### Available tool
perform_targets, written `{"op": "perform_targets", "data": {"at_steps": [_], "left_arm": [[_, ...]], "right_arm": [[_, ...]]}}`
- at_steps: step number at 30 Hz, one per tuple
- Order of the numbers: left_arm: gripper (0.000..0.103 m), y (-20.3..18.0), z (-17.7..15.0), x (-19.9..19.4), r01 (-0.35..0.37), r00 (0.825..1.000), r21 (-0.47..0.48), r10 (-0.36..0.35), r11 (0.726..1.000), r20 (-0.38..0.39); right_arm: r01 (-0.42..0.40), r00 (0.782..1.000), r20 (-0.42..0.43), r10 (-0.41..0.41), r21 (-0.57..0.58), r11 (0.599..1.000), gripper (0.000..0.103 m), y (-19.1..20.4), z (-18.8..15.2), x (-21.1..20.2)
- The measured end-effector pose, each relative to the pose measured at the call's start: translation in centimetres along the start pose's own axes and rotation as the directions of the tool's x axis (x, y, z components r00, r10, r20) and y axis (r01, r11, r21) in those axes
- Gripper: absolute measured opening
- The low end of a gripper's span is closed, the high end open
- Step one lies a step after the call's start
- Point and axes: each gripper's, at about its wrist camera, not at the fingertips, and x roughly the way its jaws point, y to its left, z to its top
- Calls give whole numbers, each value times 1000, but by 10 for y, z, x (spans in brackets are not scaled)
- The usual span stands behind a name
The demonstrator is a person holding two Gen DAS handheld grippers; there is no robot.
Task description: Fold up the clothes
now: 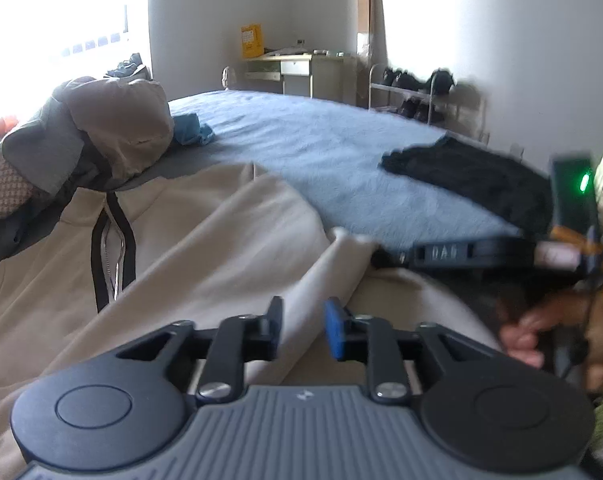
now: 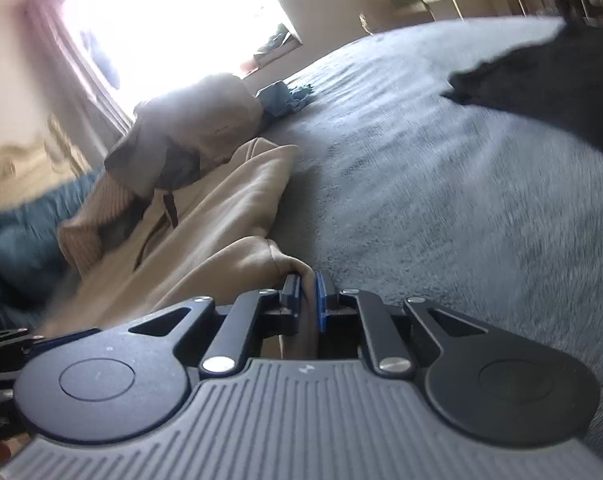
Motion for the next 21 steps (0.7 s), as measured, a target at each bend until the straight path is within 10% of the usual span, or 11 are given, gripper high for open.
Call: {"op": "perform_targets", "data": {"at_steps": [12,21], "left_arm": [[59,47,105,111,-13,990,-77,3,997,-139],[62,44,166,222,-33,941,-62,10,998,-339]], "right_arm": [[-69,997,30,69,-1,998,8,-9,-5,-5],[-75,997,26,75,-11,997,8,-10,-5,-2]]}}
